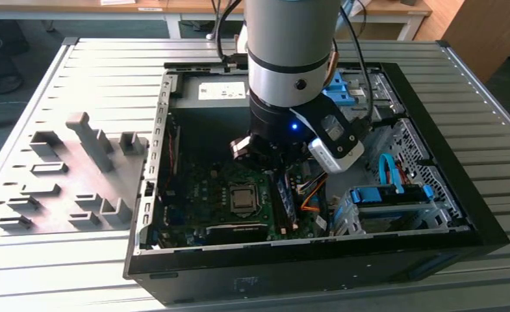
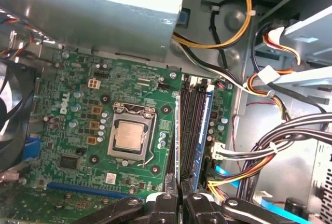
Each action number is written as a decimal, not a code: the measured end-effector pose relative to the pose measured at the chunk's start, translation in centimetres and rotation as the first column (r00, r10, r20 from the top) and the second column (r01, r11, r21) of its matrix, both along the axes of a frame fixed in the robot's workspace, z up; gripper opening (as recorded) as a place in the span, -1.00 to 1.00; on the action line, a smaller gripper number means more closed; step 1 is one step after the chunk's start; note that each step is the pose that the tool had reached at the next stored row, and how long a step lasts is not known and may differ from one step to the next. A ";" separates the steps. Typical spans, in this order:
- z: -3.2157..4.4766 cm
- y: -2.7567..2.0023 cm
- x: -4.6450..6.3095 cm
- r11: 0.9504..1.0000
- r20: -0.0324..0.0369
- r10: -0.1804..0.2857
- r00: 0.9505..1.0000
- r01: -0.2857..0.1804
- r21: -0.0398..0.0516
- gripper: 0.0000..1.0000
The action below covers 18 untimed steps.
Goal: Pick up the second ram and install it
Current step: 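Insert the second ram into the second slot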
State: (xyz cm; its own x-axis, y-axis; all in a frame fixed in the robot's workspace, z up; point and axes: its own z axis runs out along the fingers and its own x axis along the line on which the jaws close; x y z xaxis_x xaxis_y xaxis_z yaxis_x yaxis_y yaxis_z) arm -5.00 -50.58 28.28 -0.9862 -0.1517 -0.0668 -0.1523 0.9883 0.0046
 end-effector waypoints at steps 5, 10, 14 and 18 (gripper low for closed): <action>-0.01 0.00 0.0 0.999 0.000 -0.038 0.999 0.038 0.000 -0.73; -0.02 0.00 0.0 0.997 0.000 -0.076 0.997 0.076 -0.001 -0.73; -0.02 0.00 0.0 0.994 0.000 -0.105 0.994 0.105 -0.001 -0.73; -0.03 0.00 0.0 0.991 0.000 -0.134 0.991 0.134 -0.001 -0.73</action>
